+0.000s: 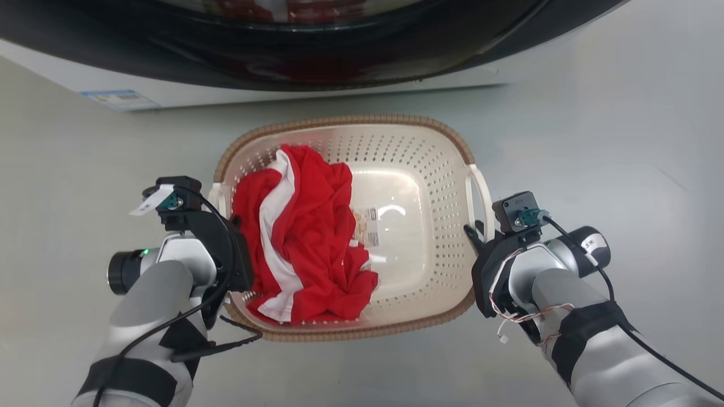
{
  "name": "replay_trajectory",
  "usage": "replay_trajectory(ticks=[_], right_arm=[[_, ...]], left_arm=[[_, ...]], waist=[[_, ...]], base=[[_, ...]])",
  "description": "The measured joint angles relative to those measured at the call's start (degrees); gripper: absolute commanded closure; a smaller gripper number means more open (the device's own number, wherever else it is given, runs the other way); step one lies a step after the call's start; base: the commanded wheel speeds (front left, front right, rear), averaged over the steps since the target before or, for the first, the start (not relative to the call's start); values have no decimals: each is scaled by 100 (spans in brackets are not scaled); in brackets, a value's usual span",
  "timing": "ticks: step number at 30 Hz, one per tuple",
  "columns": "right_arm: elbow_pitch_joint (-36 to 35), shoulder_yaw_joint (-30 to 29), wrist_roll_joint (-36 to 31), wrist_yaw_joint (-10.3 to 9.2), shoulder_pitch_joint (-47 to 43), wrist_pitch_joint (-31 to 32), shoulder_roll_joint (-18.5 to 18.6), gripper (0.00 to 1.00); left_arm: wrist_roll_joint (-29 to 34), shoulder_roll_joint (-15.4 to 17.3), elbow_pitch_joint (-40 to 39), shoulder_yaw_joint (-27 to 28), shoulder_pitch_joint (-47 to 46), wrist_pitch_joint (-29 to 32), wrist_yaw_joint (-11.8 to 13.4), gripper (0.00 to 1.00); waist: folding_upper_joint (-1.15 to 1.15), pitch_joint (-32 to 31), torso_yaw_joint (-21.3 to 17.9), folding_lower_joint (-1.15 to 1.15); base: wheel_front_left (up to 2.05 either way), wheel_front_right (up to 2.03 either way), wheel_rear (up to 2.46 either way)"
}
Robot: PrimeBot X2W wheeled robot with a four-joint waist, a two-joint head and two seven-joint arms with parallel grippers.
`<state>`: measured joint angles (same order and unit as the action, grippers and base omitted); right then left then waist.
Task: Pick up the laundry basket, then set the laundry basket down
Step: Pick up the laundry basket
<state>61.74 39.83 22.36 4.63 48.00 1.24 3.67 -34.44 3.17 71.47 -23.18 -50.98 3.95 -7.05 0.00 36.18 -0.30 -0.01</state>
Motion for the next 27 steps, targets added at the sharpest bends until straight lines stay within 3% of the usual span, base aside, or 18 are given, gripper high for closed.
replay_trajectory(ticks=[27], right_arm=[[75, 583, 1010, 151, -753, 1115, -15, 100]], left_arm=[[-492, -96, 234, 16, 1012, 621, 1, 100]], waist=[[-1, -1876, -25, -1]], base=[[0, 0, 0]])
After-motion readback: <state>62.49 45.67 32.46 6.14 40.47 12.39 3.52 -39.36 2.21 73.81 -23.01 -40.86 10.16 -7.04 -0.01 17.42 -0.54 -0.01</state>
